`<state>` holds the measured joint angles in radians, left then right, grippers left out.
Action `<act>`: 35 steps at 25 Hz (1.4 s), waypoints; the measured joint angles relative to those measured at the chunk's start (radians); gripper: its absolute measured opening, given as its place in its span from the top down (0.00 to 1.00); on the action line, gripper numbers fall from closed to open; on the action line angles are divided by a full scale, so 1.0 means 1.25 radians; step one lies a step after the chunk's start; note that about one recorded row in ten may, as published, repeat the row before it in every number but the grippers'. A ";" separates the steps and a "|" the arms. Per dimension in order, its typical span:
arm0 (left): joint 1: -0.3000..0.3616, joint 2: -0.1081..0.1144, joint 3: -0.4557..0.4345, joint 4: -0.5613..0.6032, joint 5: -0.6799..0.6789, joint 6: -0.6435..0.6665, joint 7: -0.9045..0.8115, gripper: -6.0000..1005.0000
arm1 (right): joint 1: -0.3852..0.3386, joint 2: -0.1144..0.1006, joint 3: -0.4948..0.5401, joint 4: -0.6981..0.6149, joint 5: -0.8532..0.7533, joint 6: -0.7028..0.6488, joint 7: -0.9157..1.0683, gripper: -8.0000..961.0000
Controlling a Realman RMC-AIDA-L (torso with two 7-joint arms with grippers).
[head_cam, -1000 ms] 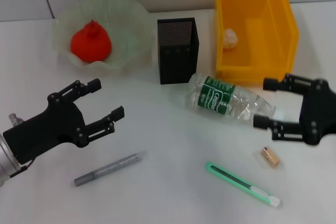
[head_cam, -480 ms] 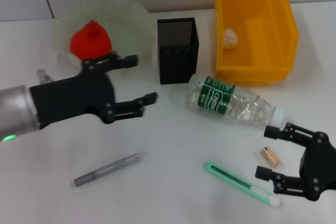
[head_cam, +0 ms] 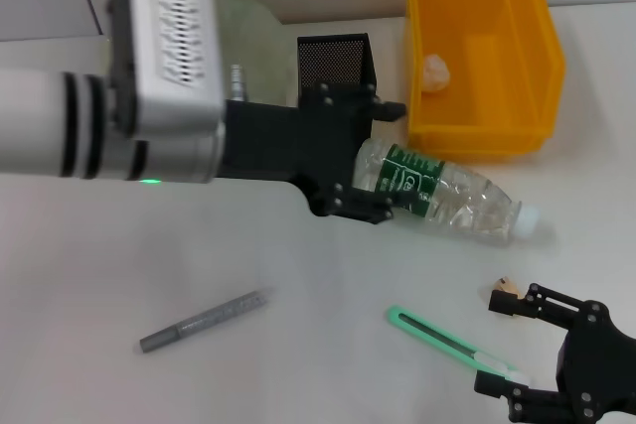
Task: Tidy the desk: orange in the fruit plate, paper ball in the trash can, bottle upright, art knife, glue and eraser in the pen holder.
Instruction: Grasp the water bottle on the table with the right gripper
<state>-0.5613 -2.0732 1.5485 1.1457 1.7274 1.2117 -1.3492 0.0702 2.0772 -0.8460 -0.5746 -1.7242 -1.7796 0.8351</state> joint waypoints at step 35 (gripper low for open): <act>0.192 0.003 -0.008 -0.251 -0.452 0.004 0.348 0.19 | 0.043 0.002 0.145 -0.563 -0.180 -0.011 0.603 0.15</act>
<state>-0.3210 -2.0694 1.5390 0.8324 1.1619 1.2165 -0.9145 0.1242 2.0793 -0.6650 -1.2788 -1.9487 -1.7939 1.5893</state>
